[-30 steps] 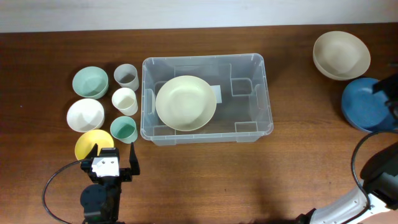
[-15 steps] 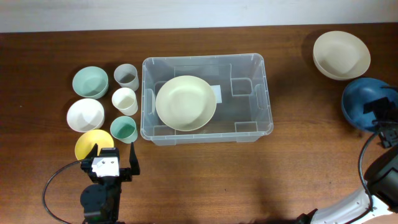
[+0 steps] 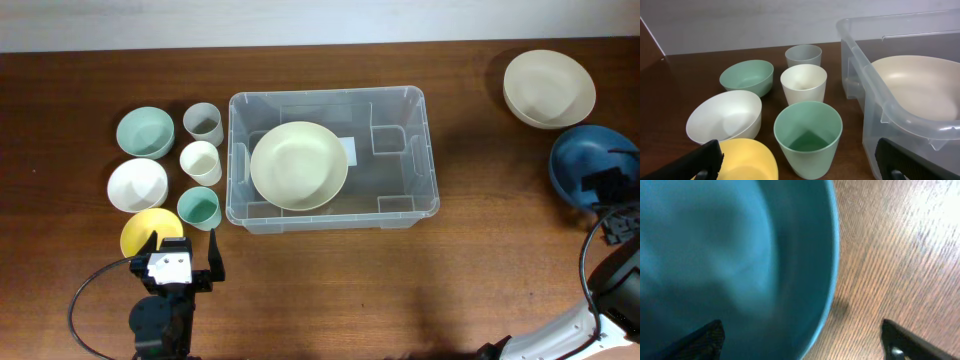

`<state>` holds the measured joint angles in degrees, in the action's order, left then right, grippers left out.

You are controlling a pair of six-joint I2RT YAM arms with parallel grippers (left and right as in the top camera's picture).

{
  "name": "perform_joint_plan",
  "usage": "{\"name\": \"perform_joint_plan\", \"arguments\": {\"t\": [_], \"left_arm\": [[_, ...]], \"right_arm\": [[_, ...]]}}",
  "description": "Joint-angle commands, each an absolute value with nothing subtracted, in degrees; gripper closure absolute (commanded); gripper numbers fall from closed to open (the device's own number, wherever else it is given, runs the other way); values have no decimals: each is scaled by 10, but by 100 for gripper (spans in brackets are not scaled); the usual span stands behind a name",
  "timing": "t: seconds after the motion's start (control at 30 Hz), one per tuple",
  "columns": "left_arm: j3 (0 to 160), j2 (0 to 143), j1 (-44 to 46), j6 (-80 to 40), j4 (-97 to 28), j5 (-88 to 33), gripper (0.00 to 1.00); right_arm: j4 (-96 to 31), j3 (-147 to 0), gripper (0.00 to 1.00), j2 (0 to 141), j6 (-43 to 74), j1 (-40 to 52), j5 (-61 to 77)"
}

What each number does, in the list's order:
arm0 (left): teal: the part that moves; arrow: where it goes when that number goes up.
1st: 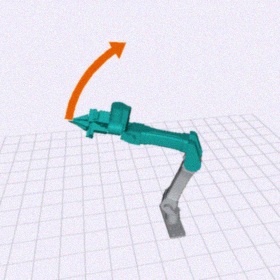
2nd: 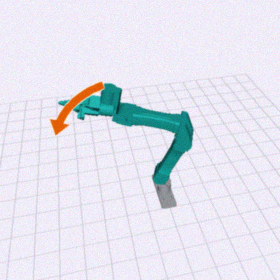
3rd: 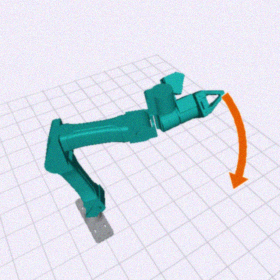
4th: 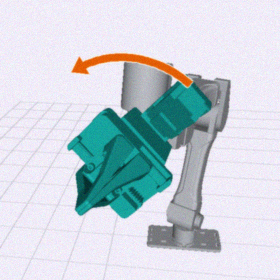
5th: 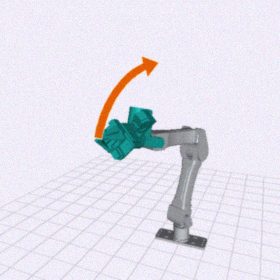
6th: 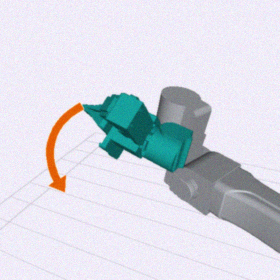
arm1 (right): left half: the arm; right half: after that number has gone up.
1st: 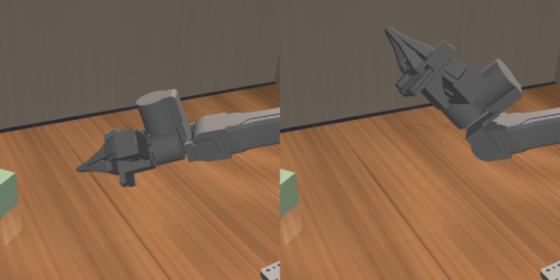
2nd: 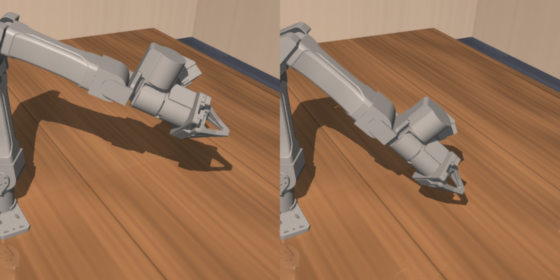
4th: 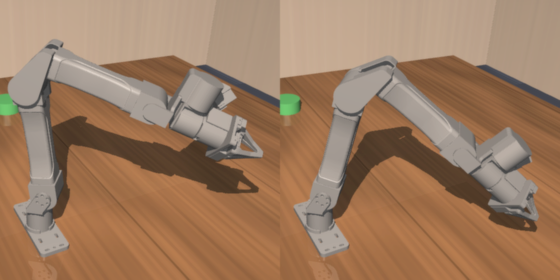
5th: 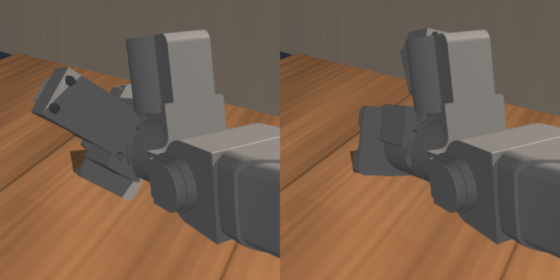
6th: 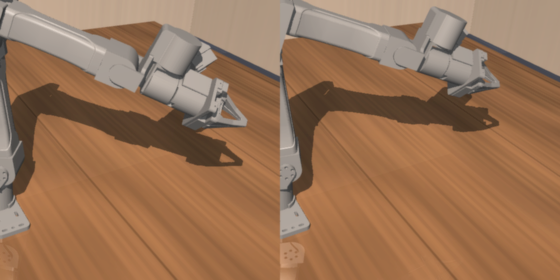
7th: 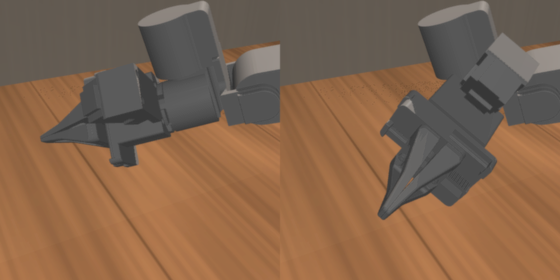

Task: Pack container
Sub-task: 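Grasp the rim of the dark blue bowl with the right gripper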

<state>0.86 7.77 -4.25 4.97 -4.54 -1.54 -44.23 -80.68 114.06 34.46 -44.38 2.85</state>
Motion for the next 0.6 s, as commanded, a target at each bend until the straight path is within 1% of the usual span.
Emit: {"name": "perform_joint_plan", "arguments": {"t": [0.0, 0.1, 0.13, 0.2, 0.23, 0.3, 0.33, 0.43, 0.5, 0.53, 0.57], "left_arm": [[5, 77, -40, 57, -46, -20, 1], [5, 77, -40, 57, -46, -20, 1], [5, 77, -40, 57, -46, -20, 0], [5, 77, -40, 57, -46, -20, 1], [5, 77, -40, 57, -46, -20, 1], [5, 77, -40, 57, -46, -20, 1], [5, 77, -40, 57, -46, -20, 0], [5, 77, -40, 57, -46, -20, 0], [5, 77, -40, 57, -46, -20, 1], [5, 77, -40, 57, -46, -20, 1], [5, 77, -40, 57, -46, -20, 1]], "right_arm": [[-439, -800, 23, 1156, 348, -446, 17], [-439, -800, 35, 1157, 348, -446, 17], [-439, -800, 43, 1157, 348, -446, 17], [-440, -800, 53, 1157, 348, -447, 17], [-441, -800, 62, 1157, 348, -447, 17], [-443, -800, 73, 1157, 348, -448, 17], [-444, -800, 76, 1157, 348, -448, 17], [-448, -800, 78, 1157, 350, -448, 18], [-454, -801, 86, 1157, 350, -448, 20], [-457, -801, 94, 1157, 350, -448, 19], [-462, -801, 96, 1156, 350, -448, 20]]}}
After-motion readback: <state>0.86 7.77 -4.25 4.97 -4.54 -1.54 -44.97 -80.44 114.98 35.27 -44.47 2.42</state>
